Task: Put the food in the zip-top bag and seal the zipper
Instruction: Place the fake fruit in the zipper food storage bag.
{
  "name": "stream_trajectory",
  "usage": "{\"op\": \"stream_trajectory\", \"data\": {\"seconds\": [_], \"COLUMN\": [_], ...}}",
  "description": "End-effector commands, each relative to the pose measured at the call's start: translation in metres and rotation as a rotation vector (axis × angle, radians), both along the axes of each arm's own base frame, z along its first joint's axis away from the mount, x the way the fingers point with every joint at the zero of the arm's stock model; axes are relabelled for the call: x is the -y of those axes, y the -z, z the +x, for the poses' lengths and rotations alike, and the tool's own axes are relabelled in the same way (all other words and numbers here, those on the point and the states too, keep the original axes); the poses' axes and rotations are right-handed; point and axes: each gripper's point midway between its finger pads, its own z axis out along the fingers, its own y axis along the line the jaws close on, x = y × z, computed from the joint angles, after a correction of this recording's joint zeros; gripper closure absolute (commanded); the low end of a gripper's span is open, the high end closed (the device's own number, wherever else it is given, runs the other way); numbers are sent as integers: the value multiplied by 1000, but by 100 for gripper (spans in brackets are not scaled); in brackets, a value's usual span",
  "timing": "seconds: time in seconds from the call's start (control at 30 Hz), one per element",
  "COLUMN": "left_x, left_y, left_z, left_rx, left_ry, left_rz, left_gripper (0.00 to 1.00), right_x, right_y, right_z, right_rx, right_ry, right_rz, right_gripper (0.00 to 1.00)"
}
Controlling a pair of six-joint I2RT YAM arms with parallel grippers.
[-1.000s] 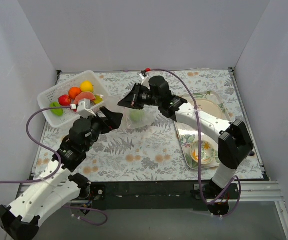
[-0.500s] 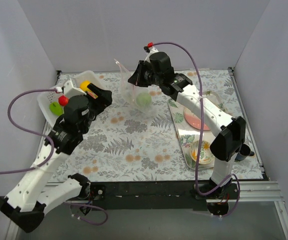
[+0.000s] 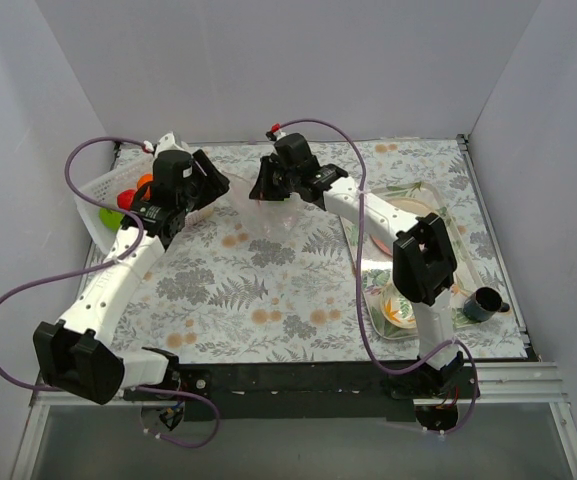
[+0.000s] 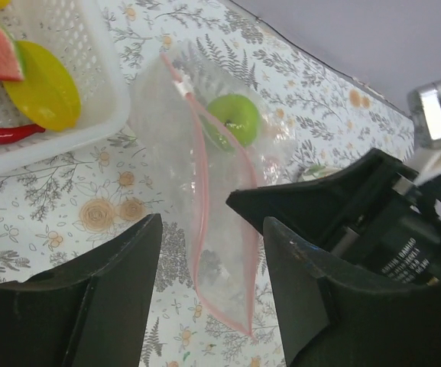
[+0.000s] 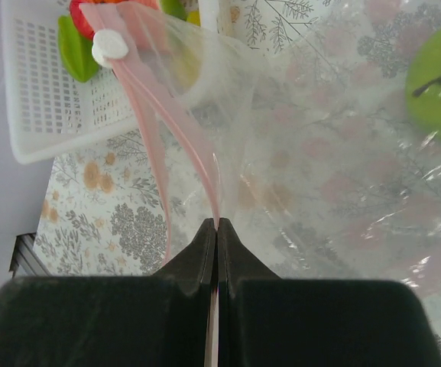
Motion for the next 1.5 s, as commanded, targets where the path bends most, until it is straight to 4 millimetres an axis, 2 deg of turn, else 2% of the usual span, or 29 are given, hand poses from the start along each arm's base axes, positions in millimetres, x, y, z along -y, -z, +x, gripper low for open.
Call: {"op": "stream_trajectory", "data": {"seconds": [0.0,0.13,0.23,0.53,0.8,0.97,1.07,1.2,1.3,1.4,1.47], "left_x": [10,6,6,19,11,16,20,10,1,-11,-20], "left_y": [-17,-1,11,36,47,53,49,52,46,53,61], "left_z": [-16,-15,-10,3,9,17,21,19,10,0,-2], "left_rx": [54,2,-27,-67,-86,-96,-76,-102,-78,-88,-103], "left_ry": [120,105,82,58,-6,7,17,-23,-52,-76,-95], "left_rz": [19,89,119,171,198,202,196,233,232,248,252], "left_gripper": [43,36,37,50,61,62,62,82,85,87,90], "right_x": [-12,-15,-17,-19,-16,-15,-12,-6,6,24,33], "right_y": [-43,-51,-57,-64,-65,-71,-71,-69,-64,-65,-74], "right_z": [0,-7,-11,-23,-25,-28,-27,-19,-5,9,11], "right_rx": [78,92,101,107,104,114,118,139,140,156,177], "right_ry": [-15,-14,-14,-20,-13,-15,-9,23,63,115,140], "right_rz": [93,95,99,99,89,95,84,52,15,-14,-28], "right_gripper": [99,99,99,99,99,99,99,99,99,99,99]}}
